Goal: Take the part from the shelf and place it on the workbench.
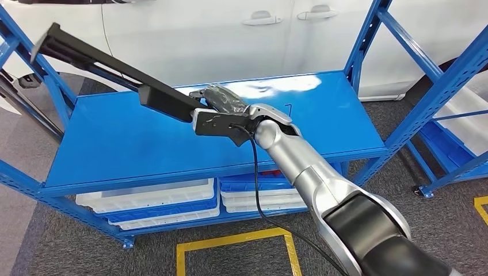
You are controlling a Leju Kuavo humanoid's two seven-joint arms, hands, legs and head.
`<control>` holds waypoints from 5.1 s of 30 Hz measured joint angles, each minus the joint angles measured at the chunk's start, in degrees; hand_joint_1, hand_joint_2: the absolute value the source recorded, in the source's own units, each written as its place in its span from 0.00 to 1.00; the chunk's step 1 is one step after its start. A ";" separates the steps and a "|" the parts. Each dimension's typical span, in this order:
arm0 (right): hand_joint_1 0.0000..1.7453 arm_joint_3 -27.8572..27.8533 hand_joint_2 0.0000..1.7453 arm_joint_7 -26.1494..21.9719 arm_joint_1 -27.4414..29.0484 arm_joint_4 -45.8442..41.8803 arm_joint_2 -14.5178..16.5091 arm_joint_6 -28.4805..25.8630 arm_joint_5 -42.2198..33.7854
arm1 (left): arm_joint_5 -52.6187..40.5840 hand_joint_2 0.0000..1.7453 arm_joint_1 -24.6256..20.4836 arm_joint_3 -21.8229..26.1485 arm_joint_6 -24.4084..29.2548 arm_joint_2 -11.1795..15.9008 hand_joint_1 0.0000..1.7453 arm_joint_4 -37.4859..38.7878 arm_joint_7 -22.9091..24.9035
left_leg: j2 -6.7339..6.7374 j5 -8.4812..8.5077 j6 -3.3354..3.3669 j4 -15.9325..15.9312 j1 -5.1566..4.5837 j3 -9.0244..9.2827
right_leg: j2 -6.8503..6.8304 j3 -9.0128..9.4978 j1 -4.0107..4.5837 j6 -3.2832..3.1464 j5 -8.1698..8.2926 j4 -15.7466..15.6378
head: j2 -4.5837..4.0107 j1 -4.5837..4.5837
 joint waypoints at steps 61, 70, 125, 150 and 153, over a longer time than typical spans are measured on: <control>1.00 5.21 1.00 -6.48 52.00 -53.27 -8.51 20.12 -40.19 | 2.08 1.00 -0.68 0.81 5.36 -0.85 0.00 0.00 -1.59 | 0.90 -0.75 0.10 1.58 0.27 -1.50 | -0.43 2.29 0.08 0.02 -2.33 0.23 | 0.00 -0.01; 1.00 5.19 1.00 -6.10 52.90 -54.01 -8.62 18.64 -39.90 | 2.02 1.00 -0.50 0.81 4.15 -0.75 0.00 0.02 -1.12 | 1.03 7.51 2.10 -15.52 0.15 6.20 | -0.11 2.39 0.53 1.67 -3.26 1.02 | 0.00 0.00; 1.00 4.65 1.00 -5.04 56.66 -56.38 -8.08 19.64 -38.31 | 1.86 1.00 -0.97 0.81 2.86 -0.44 0.00 -0.02 -1.67 | 0.96 0.43 -0.25 0.86 0.40 -0.66 | -0.51 1.92 0.29 -0.29 -1.40 -0.32 | 0.00 0.04; 1.00 3.60 1.00 -6.11 57.11 -55.90 -7.98 20.49 -37.40 | 2.13 1.00 -0.55 0.81 3.03 -0.50 0.00 -0.05 -1.95 | 1.07 9.02 0.16 -14.48 0.35 3.07 | -0.25 5.97 -0.31 0.42 -4.22 -0.97 | 0.00 0.03; 1.00 3.58 1.00 -6.35 57.22 -55.35 -7.95 20.89 -37.45 | 2.17 1.00 -0.68 0.81 3.15 -0.48 0.00 -0.12 -2.16 | 0.99 1.39 -0.20 -4.21 0.36 -0.32 | -0.51 4.06 -0.18 -0.21 -2.51 -1.04 | 0.00 0.03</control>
